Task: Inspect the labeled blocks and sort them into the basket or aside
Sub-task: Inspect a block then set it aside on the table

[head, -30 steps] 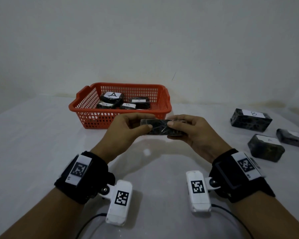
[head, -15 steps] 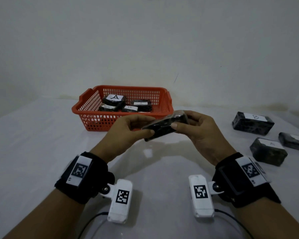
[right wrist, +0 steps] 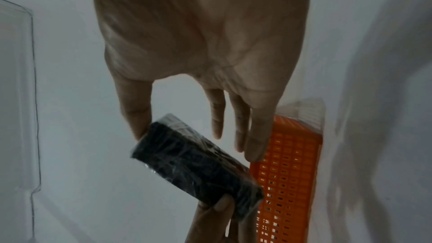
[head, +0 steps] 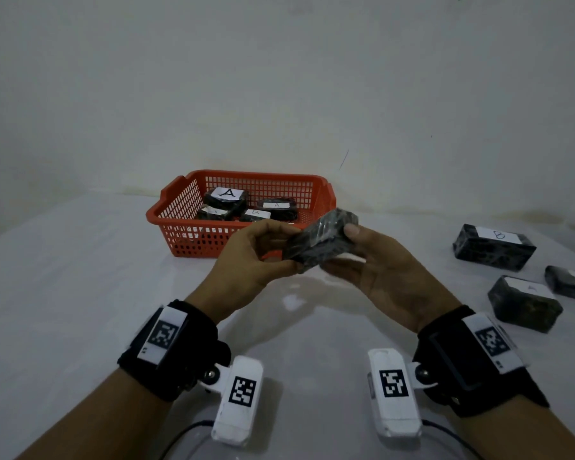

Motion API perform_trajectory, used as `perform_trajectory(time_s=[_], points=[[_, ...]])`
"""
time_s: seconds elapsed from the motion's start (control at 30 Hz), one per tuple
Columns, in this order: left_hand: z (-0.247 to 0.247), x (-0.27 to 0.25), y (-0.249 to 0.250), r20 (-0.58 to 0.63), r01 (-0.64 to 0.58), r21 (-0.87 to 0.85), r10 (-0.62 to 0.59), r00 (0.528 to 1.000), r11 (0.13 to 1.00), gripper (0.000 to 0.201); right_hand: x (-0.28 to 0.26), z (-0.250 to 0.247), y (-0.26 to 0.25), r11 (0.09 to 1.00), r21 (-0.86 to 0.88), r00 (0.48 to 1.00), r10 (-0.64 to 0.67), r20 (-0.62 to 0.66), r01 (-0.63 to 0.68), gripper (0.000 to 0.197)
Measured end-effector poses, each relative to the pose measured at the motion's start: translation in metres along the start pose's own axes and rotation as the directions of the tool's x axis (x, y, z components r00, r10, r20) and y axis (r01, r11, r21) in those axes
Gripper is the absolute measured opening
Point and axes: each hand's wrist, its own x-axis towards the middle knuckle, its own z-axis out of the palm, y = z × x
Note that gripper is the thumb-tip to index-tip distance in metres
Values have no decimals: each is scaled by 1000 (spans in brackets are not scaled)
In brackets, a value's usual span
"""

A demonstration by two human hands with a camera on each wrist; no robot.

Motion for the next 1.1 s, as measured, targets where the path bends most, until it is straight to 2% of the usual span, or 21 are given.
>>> perform_trajectory(time_s=[0.1, 0.2, 0.3, 0.37, 0.5, 0.6, 0.7, 0.77, 0.83, 0.9, 0.97, 1.03, 1.1], points=[[6, -1, -2, 14, -18, -21, 19, 1000, 1000, 39, -2, 3, 4, 995, -56, 994, 86, 63, -82, 51], [8, -1, -2, 49, 5, -30, -3, 999, 1000, 43, 0, 3, 7, 994, -103, 996, 48, 80, -40, 65], [2, 0, -1, 210, 132, -147, -99, 973, 980, 66, 4, 1, 9, 986, -165, 999, -5, 47, 13, 62], [2, -2, 1, 275, 158, -158, -110, 955, 975, 66, 5, -2, 10, 978, -207, 1000, -3, 15, 6, 65], [9, -4, 5, 210, 118, -89, -97, 973, 989, 53, 1, 1, 9, 970, -240, 998, 46, 43, -35, 64], [10, -4, 2, 147, 108, -80, -96, 985, 991, 64, 2, 3, 10, 971, -234, 998, 52, 29, -44, 65], [9, -5, 2, 169, 126, -84, -111, 979, 988, 73, 2, 3, 10, 966, -258, 1000, 20, -3, -20, 65], [10, -7, 4, 213, 126, -69, -109, 971, 990, 64, 1, 2, 10, 962, -273, 1000, 0, -10, -3, 62], [11, -6, 6, 192, 120, -74, -103, 976, 990, 57, 1, 1, 9, 964, -264, 1000, 0, 4, 1, 58], [10, -6, 6, 154, 111, -82, -98, 983, 990, 55, 0, 1, 9, 971, -240, 999, 26, 27, -18, 60], [7, -6, 6, 180, 120, -88, -102, 978, 989, 50, 0, 3, 9, 972, -235, 999, 28, 40, -17, 64], [4, -6, 5, 220, 157, -118, -128, 967, 981, 56, 0, 3, 10, 968, -252, 1000, 6, 31, 2, 66], [3, -5, 5, 200, 158, -107, -134, 971, 982, 71, 0, 2, 10, 968, -251, 1000, 5, 16, -1, 67]])
